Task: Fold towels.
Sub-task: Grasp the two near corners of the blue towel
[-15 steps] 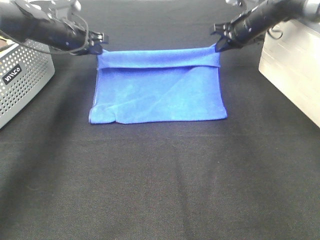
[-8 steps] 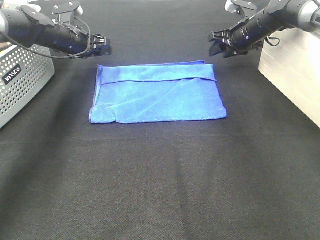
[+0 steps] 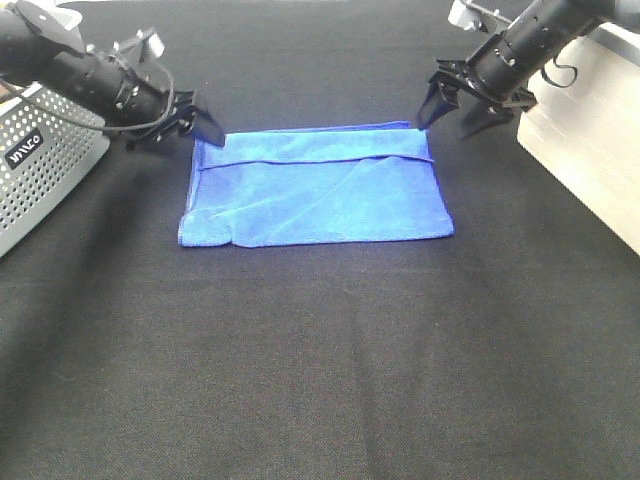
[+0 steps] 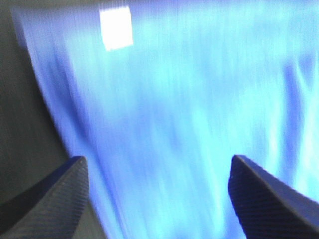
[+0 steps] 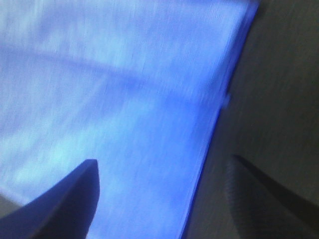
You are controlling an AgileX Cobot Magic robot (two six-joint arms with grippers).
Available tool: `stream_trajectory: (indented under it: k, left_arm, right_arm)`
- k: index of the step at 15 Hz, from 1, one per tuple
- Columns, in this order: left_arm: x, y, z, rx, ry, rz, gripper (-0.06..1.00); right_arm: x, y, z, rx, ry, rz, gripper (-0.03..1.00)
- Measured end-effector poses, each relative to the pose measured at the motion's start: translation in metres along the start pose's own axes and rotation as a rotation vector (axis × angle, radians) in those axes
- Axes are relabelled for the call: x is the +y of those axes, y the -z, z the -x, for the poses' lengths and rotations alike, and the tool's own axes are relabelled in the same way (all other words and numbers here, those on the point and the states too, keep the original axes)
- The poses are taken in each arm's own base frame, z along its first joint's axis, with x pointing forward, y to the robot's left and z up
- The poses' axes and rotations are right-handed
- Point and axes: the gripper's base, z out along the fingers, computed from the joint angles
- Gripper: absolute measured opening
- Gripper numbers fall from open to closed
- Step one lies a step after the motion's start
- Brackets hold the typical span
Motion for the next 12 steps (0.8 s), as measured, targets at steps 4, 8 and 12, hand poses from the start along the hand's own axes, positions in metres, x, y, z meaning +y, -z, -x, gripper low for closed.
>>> stream_trajectory:
  k: [4,8,12]
  left_arm:
    - [-0.006,0.008,-0.010,0.112,0.060,-0.007,0.74]
    - [-0.020,0.040,-0.038,0.100,0.135,0.060,0.74]
    - [-0.005,0.029,-0.075,0.119,0.255,0.140,0.74]
  right_arm:
    - [0.002,0.003,-0.005,0.049,-0.051,0.007,0.67]
    - [0.006,0.009,-0.037,0.164,-0.103,0.013,0.67]
    - [-0.001,-0.001,-0.073,0.208,-0.136,-0.006,0.67]
